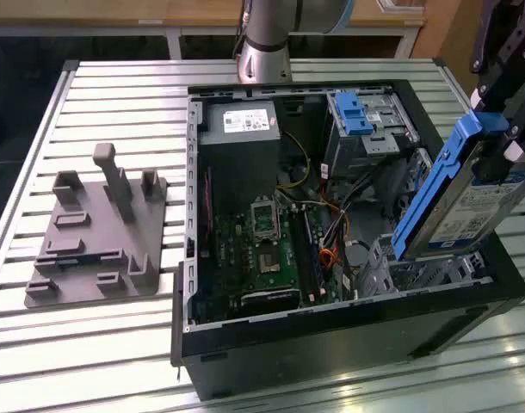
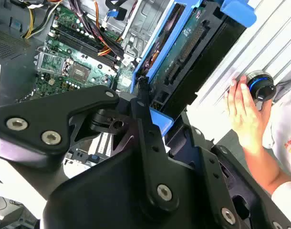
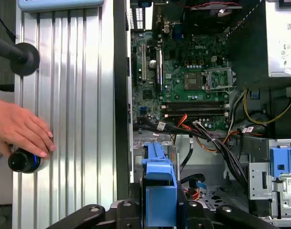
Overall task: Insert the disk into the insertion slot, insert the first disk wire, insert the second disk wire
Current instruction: 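Insert the disk into the insertion slot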
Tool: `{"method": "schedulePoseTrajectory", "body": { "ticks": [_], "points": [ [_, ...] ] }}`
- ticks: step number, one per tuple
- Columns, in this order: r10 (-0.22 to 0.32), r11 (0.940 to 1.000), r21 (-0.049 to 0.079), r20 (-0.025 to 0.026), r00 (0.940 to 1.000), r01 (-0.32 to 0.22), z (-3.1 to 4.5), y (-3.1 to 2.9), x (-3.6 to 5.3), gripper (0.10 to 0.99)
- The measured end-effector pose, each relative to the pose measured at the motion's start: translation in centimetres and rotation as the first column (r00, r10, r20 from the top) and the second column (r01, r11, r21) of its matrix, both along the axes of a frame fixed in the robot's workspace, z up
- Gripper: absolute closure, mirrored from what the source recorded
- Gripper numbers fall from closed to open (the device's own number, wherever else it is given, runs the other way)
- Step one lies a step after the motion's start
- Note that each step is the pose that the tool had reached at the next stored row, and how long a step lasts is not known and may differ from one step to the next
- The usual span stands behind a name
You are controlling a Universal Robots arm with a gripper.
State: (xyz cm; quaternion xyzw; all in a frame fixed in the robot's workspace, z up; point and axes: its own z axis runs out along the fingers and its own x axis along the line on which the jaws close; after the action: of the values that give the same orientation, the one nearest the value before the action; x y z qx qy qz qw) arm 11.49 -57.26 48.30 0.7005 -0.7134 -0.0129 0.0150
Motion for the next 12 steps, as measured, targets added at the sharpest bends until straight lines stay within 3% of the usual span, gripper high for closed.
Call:
{"method": "schedulePoseTrajectory", "body": {
  "ticks": [12],
  "points": [
    [0.0, 1.0, 0.0, 0.0, 1.0, 0.0, 0.0, 0.0, 0.0, 0.722]
  ]
}}
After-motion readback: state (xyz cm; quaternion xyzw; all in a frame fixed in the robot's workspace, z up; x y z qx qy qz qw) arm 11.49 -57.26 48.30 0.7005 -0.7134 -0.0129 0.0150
